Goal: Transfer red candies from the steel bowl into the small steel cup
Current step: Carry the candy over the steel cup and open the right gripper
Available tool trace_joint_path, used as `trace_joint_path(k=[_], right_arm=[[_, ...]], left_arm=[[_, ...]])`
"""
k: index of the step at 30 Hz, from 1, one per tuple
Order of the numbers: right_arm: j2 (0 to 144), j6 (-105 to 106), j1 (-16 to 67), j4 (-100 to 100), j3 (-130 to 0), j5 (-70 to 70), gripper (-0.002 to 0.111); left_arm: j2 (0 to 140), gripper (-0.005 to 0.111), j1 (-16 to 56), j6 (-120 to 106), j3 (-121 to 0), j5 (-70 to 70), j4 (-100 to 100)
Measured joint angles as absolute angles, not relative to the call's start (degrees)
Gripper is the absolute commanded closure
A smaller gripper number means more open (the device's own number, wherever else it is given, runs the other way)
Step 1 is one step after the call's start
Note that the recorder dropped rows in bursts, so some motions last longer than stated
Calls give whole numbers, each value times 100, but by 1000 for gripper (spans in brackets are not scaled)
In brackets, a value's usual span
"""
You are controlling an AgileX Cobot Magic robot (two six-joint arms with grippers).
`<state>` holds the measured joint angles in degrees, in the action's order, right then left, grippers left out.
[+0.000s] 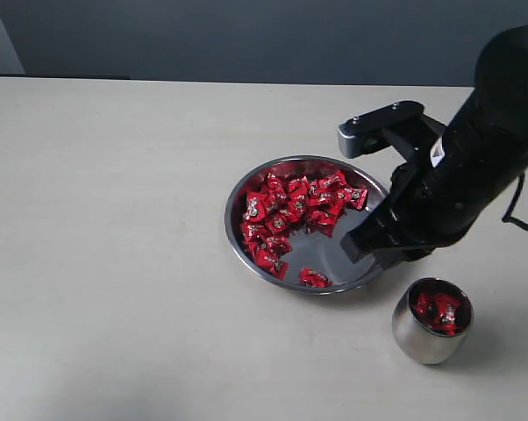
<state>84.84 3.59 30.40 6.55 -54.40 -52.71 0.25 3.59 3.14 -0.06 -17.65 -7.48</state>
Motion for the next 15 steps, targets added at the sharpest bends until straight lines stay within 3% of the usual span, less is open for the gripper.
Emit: trace_joint_path(k=[15], right_arm=[[8037, -513, 3040, 134, -4658, -5543, 103]], left_arm=[[25, 106, 359, 314, -6, -1765, -748]])
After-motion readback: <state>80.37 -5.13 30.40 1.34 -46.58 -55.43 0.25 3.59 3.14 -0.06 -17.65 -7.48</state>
